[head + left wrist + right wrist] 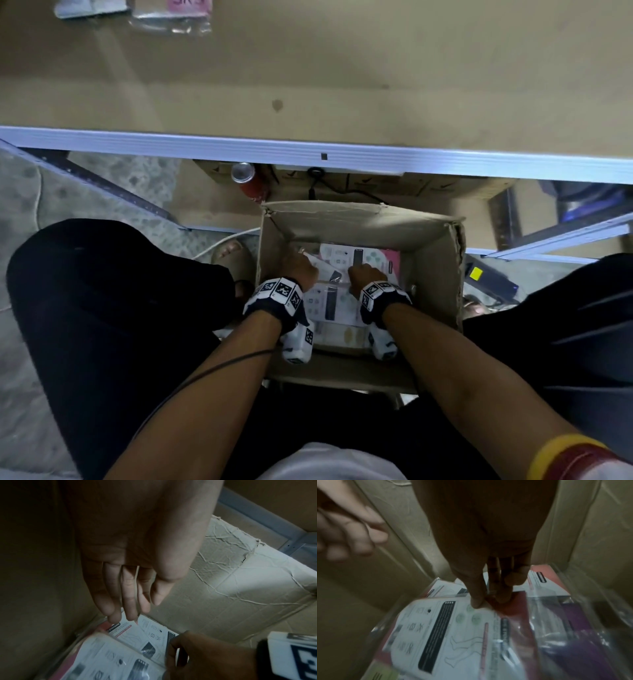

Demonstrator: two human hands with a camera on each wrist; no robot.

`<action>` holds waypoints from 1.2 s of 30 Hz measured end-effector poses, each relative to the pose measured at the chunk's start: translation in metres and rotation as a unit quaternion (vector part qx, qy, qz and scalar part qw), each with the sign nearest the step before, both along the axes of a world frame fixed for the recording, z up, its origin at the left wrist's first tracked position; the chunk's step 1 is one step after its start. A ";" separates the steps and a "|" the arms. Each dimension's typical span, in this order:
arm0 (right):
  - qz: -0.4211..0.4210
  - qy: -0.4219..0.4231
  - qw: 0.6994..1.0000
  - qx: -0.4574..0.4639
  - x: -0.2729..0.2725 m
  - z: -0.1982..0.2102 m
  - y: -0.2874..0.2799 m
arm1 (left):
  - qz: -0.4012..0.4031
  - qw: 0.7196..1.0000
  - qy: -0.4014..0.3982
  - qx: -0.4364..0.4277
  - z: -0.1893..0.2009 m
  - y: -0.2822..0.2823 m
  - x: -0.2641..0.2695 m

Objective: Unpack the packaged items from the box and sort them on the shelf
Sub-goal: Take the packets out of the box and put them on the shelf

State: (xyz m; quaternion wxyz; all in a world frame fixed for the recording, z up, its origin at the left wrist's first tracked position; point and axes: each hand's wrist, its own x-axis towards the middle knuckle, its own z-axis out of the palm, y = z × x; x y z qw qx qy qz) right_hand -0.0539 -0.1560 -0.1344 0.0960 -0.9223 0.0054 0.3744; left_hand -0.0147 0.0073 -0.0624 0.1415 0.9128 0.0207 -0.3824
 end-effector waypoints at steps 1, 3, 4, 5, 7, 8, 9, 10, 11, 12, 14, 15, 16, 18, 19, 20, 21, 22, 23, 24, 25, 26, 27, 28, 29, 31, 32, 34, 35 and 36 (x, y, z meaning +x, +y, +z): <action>-0.005 0.000 1.000 0.007 0.000 0.000 0.000 | 0.000 1.000 0.007 -0.001 -0.001 -0.001 -0.001; -0.023 0.002 0.999 0.025 0.001 -0.001 0.002 | 0.000 1.000 0.019 -0.003 -0.003 -0.004 -0.002; -0.038 0.003 0.999 0.036 0.001 -0.001 0.002 | -0.001 1.000 0.022 -0.001 -0.004 -0.004 -0.003; -0.057 0.004 0.997 0.045 0.000 -0.001 0.002 | -0.002 1.000 0.024 0.003 -0.004 -0.005 -0.003; -0.091 0.006 0.994 0.059 -0.002 -0.001 -0.001 | 0.001 1.000 0.027 0.009 -0.003 -0.006 -0.002; -0.103 0.009 0.993 0.063 -0.003 -0.002 -0.004 | 0.008 0.999 0.028 0.012 -0.004 -0.006 -0.001; -0.111 0.013 0.992 0.066 -0.004 -0.002 -0.006 | 0.014 0.999 0.030 0.015 -0.004 -0.005 -0.001; -0.116 0.017 0.991 0.067 -0.003 -0.001 -0.007 | 0.017 0.999 0.031 0.018 -0.004 -0.004 -0.001; -0.119 0.019 0.990 0.068 -0.002 -0.001 -0.009 | 0.018 0.999 0.031 0.020 -0.004 -0.003 -0.002; -0.123 0.020 0.990 0.070 -0.001 0.000 -0.009 | 0.019 0.999 0.031 0.021 -0.005 -0.003 -0.002; -0.132 0.024 0.988 0.072 0.000 0.003 -0.009 | 0.027 0.999 0.034 0.023 -0.005 -0.002 -0.003; -0.137 0.028 0.987 0.073 0.001 0.004 -0.009 | 0.030 0.999 0.034 0.027 -0.004 -0.002 -0.005; -0.140 0.031 0.987 0.074 0.001 0.005 -0.008 | 0.030 0.998 0.035 0.031 -0.003 -0.002 -0.006; -0.137 0.041 0.987 0.077 0.000 0.004 -0.008 | 0.030 0.998 0.041 0.033 -0.003 -0.001 -0.008; -0.131 0.048 0.987 0.076 -0.001 0.004 -0.008 | 0.034 0.998 0.045 0.033 -0.004 -0.001 -0.009; -0.127 0.055 0.988 0.075 -0.002 0.003 -0.008 | 0.036 0.998 0.048 0.034 -0.004 -0.001 -0.009; -0.126 0.062 0.987 0.074 -0.003 0.003 -0.008 | 0.037 0.998 0.048 0.035 -0.004 0.000 -0.010; -0.126 0.070 0.987 0.076 -0.004 0.003 -0.008 | 0.034 0.998 0.047 0.037 -0.003 0.000 -0.010; -0.126 0.076 0.986 0.077 -0.004 0.003 -0.008 | 0.028 0.998 0.044 0.037 -0.003 0.000 -0.011; -0.125 0.079 0.986 0.077 -0.005 0.002 -0.007 | 0.019 0.998 0.040 0.037 -0.002 -0.001 -0.011; -0.123 0.080 0.986 0.077 -0.005 0.002 -0.007 | 0.009 0.999 0.035 0.037 -0.001 -0.001 -0.012; -0.119 0.080 0.987 0.073 -0.006 0.002 -0.006 | 0.004 0.999 0.029 0.038 -0.001 -0.001 -0.013; -0.117 0.082 0.987 0.070 -0.007 0.001 -0.005 | 0.002 0.999 0.026 0.038 -0.001 0.000 -0.013; -0.117 0.084 0.987 0.069 -0.008 0.000 -0.004 | 0.004 0.999 0.027 0.037 -0.001 0.000 -0.014; -0.115 0.085 0.987 0.069 -0.009 0.000 -0.003 | 0.004 0.999 0.028 0.038 -0.001 0.001 -0.014; -0.105 0.085 0.988 0.071 -0.012 -0.001 -0.001 | 0.005 0.999 0.028 0.043 -0.002 0.002 -0.015; -0.098 0.082 0.989 0.071 -0.012 0.000 0.000 | 0.007 0.999 0.027 0.045 -0.002 0.003 -0.015; -0.086 0.077 0.991 0.071 -0.012 0.001 0.003 | 0.016 0.999 0.025 0.046 -0.003 0.006 -0.014; -0.088 0.076 0.991 0.071 -0.011 0.002 0.003 | 0.018 0.999 0.024 0.045 -0.003 0.007 -0.013; -0.098 0.077 0.990 0.073 -0.010 0.004 0.004 | 0.017 0.999 0.024 0.045 -0.004 0.008 -0.012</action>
